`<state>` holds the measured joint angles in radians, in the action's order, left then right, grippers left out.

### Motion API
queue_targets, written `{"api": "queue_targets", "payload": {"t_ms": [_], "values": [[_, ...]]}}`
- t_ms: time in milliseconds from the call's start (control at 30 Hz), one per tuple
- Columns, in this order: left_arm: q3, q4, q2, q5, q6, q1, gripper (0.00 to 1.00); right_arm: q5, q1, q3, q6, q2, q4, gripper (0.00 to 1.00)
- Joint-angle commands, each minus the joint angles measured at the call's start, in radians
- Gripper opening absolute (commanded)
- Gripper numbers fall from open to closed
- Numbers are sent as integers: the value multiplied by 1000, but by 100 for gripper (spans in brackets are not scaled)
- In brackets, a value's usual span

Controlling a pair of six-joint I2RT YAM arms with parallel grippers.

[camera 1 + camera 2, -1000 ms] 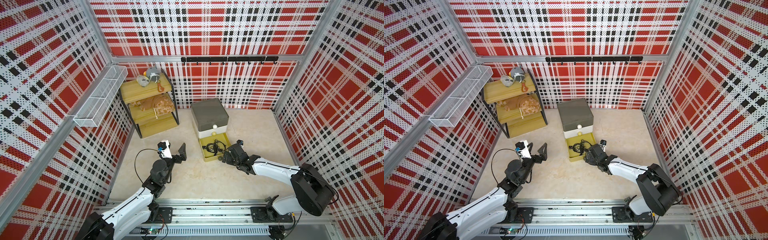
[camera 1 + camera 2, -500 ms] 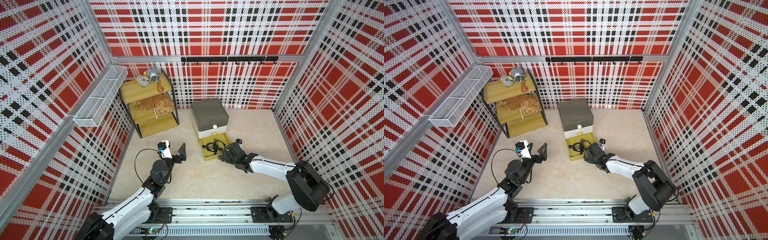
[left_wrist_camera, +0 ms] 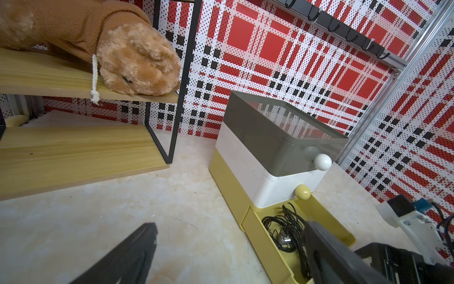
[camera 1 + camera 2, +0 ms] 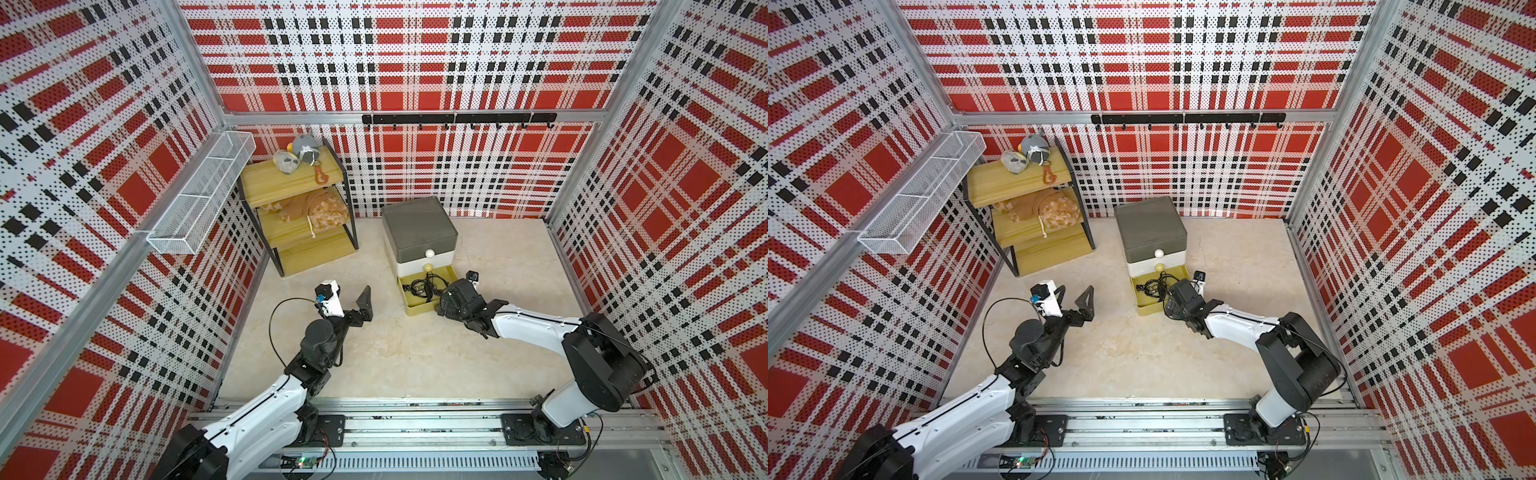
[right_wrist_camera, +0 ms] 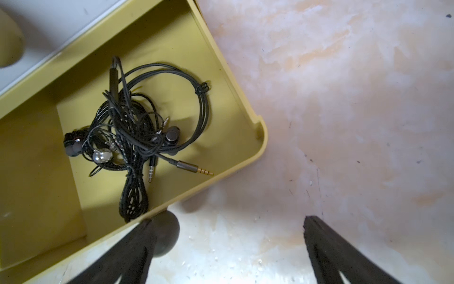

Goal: Place the wired earphones into the drawer by color
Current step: Close the drawer in the storage box.

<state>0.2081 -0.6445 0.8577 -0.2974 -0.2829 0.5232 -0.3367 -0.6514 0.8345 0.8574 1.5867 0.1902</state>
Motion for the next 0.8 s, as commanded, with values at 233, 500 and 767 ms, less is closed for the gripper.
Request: {"api": "queue_targets", "payload": {"t_ms": [233, 500, 767], "values": [[-12, -25, 0, -16, 16, -8, 99, -15, 24, 55, -50, 56, -83, 100], [-13, -25, 2, -16, 16, -8, 99, 0, 36, 89, -72, 110, -139, 100], [-13, -25, 1, -17, 16, -9, 99, 10, 47, 113, -80, 152, -201, 100]]}}
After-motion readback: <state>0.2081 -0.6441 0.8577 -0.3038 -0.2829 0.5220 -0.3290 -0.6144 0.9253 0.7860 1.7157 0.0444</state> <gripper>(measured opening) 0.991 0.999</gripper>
